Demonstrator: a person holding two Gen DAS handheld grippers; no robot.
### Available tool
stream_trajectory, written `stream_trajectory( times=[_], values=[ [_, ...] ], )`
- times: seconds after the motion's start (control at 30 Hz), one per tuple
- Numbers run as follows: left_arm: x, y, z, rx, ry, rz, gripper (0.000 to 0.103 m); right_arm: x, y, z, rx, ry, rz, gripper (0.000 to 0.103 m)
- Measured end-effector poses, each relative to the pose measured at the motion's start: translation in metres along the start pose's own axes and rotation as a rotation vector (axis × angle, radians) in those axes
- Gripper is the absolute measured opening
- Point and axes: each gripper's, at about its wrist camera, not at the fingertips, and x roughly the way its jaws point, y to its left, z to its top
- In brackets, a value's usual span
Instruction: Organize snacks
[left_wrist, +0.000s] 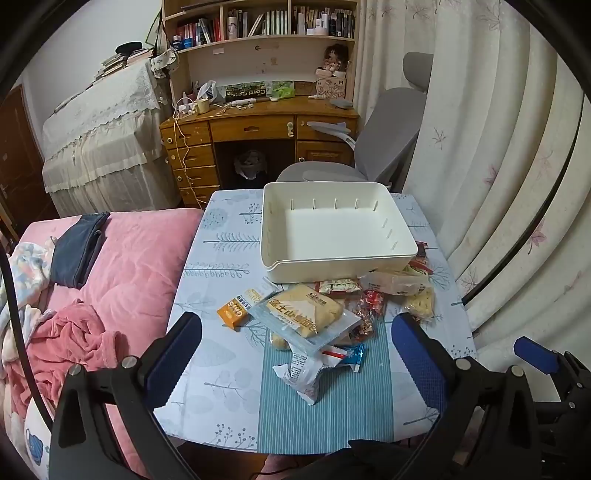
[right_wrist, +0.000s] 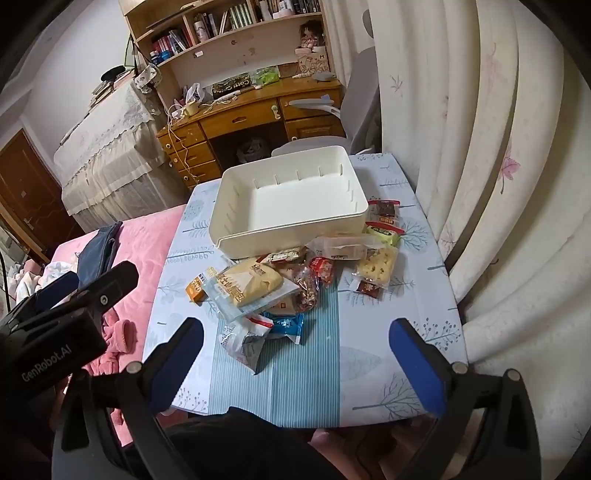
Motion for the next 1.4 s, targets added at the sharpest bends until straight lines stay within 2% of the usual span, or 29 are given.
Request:
stream_trajectory(
  times=[0.77, 1.07, 1.4],
  values=[
    [0.0, -0.005, -0.01, 0.001, 0.005, -0.004, 0.102, 0.004, 0.0, -0.006, -0.009, 0.017, 0.009, 0.101],
    [0.003, -0.004, -0.011, -0.009, 0.026, -0.017, 0.102, 0.01, -0.008, 0.0, -0.011, 0.045, 0.02, 0.101],
    [0.008, -0.008, -0.009, -0.039, 0.051, 0.007, 0.102, 0.017, -0.015, 0.002, -0.028, 0.092, 0.061, 0.101]
  ],
)
